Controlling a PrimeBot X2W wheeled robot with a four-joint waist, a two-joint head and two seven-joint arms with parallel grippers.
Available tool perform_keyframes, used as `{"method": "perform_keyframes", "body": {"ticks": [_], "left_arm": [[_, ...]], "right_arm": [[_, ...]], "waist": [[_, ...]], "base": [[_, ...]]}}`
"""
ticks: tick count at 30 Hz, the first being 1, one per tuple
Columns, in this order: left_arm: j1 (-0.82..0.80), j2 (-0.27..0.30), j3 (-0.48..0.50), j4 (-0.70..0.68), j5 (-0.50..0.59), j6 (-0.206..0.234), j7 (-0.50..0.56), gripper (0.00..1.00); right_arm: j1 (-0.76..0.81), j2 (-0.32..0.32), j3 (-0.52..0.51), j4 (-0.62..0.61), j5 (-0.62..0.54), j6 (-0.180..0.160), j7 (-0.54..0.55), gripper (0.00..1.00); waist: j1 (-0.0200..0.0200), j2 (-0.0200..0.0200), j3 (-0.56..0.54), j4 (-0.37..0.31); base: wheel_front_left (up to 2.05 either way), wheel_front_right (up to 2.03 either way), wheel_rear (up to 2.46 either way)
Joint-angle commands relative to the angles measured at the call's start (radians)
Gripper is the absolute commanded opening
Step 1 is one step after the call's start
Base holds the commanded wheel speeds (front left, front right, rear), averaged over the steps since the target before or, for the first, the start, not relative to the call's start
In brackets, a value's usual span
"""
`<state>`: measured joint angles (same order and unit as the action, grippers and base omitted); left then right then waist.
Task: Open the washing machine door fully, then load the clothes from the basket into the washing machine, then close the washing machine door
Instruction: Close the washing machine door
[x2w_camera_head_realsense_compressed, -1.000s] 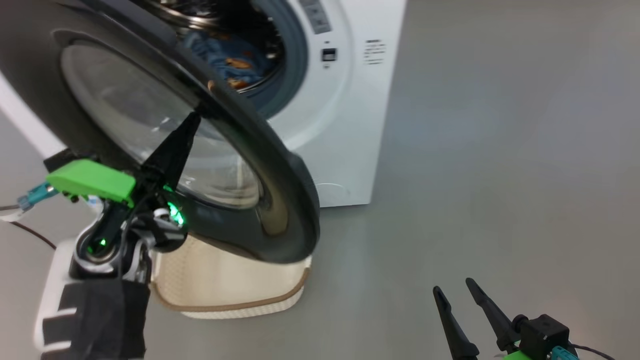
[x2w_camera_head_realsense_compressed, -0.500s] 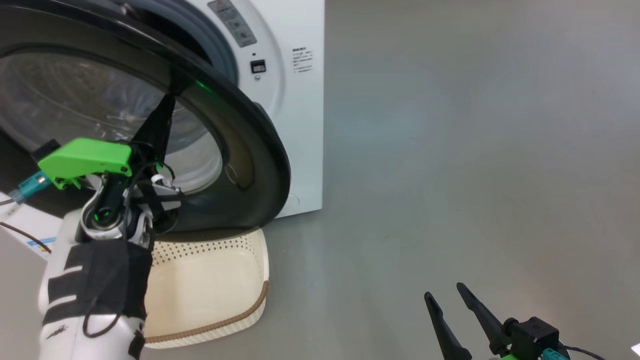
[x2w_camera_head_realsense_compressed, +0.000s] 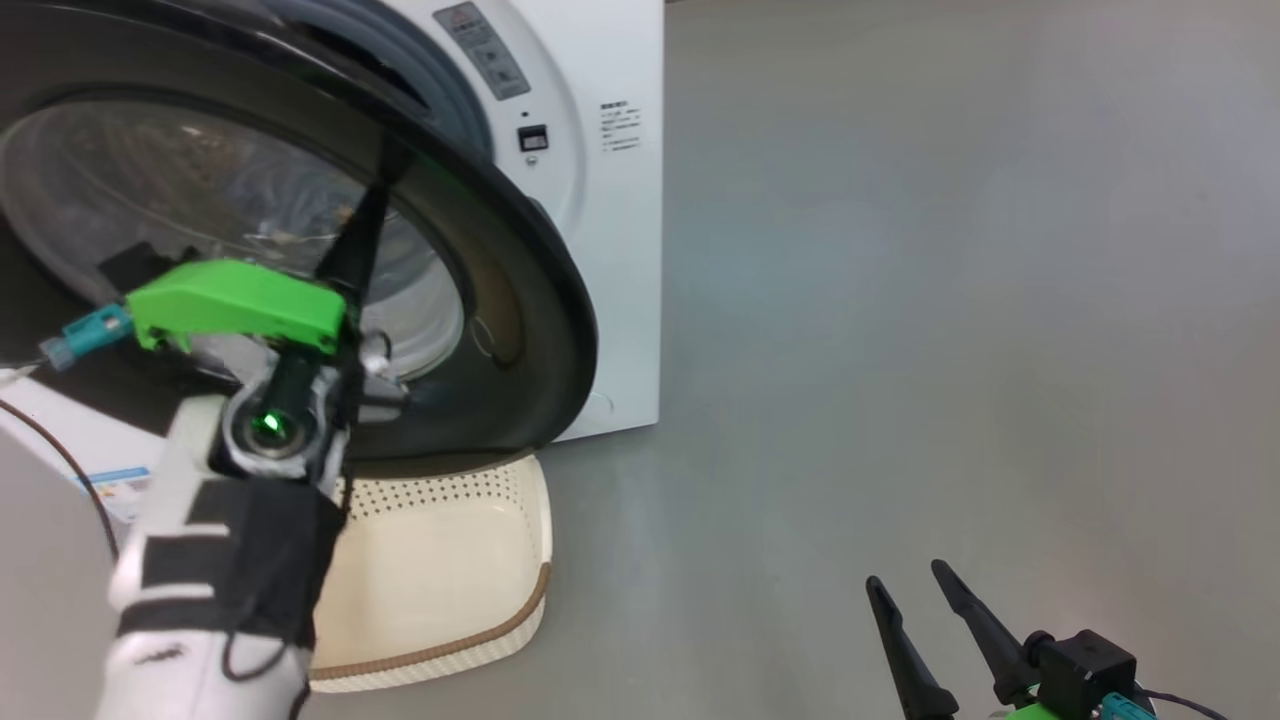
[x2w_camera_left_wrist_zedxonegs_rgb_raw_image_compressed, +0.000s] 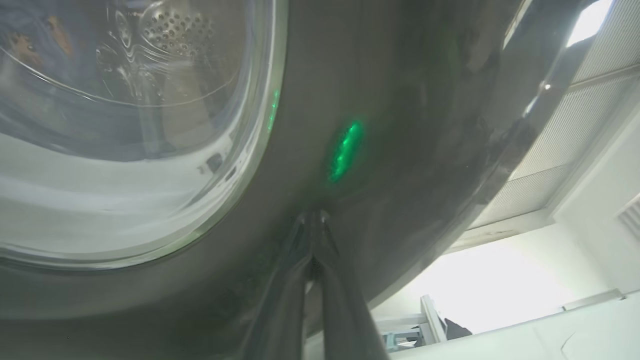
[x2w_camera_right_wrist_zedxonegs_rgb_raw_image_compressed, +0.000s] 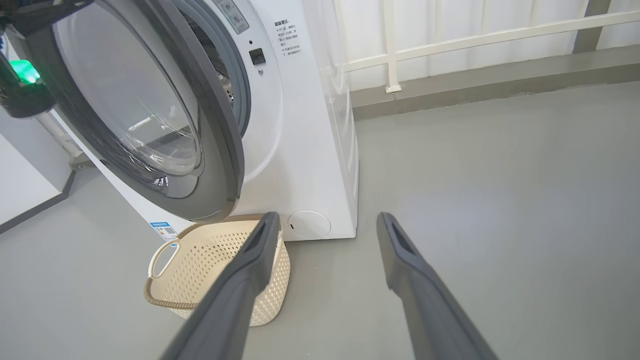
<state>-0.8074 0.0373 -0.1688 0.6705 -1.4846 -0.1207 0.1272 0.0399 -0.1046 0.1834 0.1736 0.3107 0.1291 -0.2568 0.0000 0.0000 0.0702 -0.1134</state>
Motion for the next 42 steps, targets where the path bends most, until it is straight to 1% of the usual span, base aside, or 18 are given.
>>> {"method": "perform_keyframes", "body": {"ticks": [1,5,6,7,8,9,10,11,15,19,22,24,26,28,32,35,37,42], "left_arm": [[0.014,0.041,0.0,-0.036,0.032,-0.01,-0.017,0.0],[0.084,0.088,-0.094,-0.073,0.169,-0.01,-0.099,0.0],[0.102,0.104,-0.115,-0.073,0.209,-0.01,-0.128,0.27],[0.12,0.122,-0.139,-0.07,0.256,-0.01,-0.161,0.38],[0.138,0.136,-0.161,-0.063,0.301,-0.01,-0.195,0.47],[0.156,0.146,-0.176,-0.058,0.339,-0.006,-0.23,0.66],[0.174,0.154,-0.189,-0.056,0.374,0.002,-0.264,0.91],[0.191,0.164,-0.204,-0.057,0.412,0.016,-0.296,1.0],[0.264,0.202,-0.245,-0.082,0.552,0.088,-0.369,1.0],[0.369,0.228,-0.244,-0.163,0.675,0.166,-0.387,1.0],[0.473,0.247,-0.193,-0.268,0.801,0.243,-0.388,1.0],[0.555,0.238,-0.152,-0.331,0.854,0.273,-0.389,1.0],[0.635,0.225,-0.109,-0.387,0.903,0.294,-0.389,1.0],[0.706,0.216,-0.072,-0.427,0.953,0.304,-0.389,1.0],[0.816,0.181,0.019,-0.493,1.019,0.303,-0.389,1.0],[0.877,0.149,0.076,-0.531,1.06,0.287,-0.389,1.0],[0.894,0.138,0.093,-0.538,1.071,0.281,-0.389,1.0],[0.943,0.091,0.158,-0.554,1.117,0.233,-0.389,1.0]], "right_arm": [[-0.015,-0.004,0.017,-0.024,0.003,0.002,-0.005,1.0],[-0.014,-0.002,0.001,-0.03,0.001,0.002,-0.005,1.0],[-0.013,-0.002,-0.004,-0.031,0.001,0.002,-0.005,1.0],[-0.011,-0.003,-0.008,-0.032,0.0,0.002,-0.005,1.0],[-0.009,-0.003,-0.012,-0.033,-0.001,0.002,-0.005,1.0],[-0.006,-0.004,-0.014,-0.033,-0.002,0.002,-0.005,1.0],[-0.003,-0.004,-0.016,-0.034,-0.003,0.002,-0.005,1.0],[0.0,-0.005,-0.017,-0.035,-0.003,0.002,-0.005,1.0],[0.002,-0.007,-0.027,-0.041,-0.006,0.002,-0.005,1.0],[0.004,-0.008,-0.04,-0.046,-0.008,0.002,-0.005,1.0],[0.004,-0.007,-0.046,-0.05,-0.01,0.002,-0.005,1.0],[0.004,-0.007,-0.051,-0.051,-0.011,0.002,-0.005,1.0],[0.004,-0.006,-0.055,-0.052,-0.011,0.002,-0.005,1.0],[0.004,-0.006,-0.057,-0.052,-0.012,0.002,-0.005,1.0],[0.005,-0.006,-0.061,-0.05,-0.012,0.002,-0.005,1.0],[0.006,-0.008,-0.064,-0.048,-0.011,0.002,-0.005,1.0],[0.006,-0.008,-0.064,-0.048,-0.011,0.002,-0.005,1.0],[0.008,-0.014,-0.07,-0.044,-0.009,0.002,-0.005,1.0]], "waist": [[0.0,0.0,-0.005,0.018],[0.0,0.0,-0.019,0.037],[0.0,0.0,-0.024,0.042],[0.0,0.0,-0.029,0.046],[0.0,0.0,-0.034,0.052],[0.0,0.0,-0.04,0.056],[0.0,0.0,-0.046,0.061],[0.0,0.0,-0.049,0.066],[0.0,0.0,-0.058,0.086],[0.0,0.0,-0.067,0.109],[0.0,0.0,-0.072,0.123],[0.0,0.0,-0.076,0.132],[0.0,0.0,-0.08,0.142],[0.0,0.0,-0.084,0.151],[0.0,0.0,-0.093,0.166],[0.0,0.0,-0.1,0.176],[0.0,0.0,-0.103,0.178],[0.0,0.0,-0.116,0.187]], "base": [[0.0,0.0,0.0],[0.0,0.0,0.0],[0.0,0.0,0.0],[0.0,0.0,0.0],[0.0,0.0,0.0],[0.0,0.0,0.0],[0.0,0.0,0.0],[0.0,0.0,0.0],[0.0,0.0,0.0],[0.0,0.0,0.0],[0.0,0.0,0.0],[0.0,0.0,0.0],[0.0,0.0,0.0],[0.0,0.0,0.0],[0.0,0.0,0.0],[0.0,0.0,0.0],[0.0,0.0,0.0],[0.0,0.0,0.0]]}}
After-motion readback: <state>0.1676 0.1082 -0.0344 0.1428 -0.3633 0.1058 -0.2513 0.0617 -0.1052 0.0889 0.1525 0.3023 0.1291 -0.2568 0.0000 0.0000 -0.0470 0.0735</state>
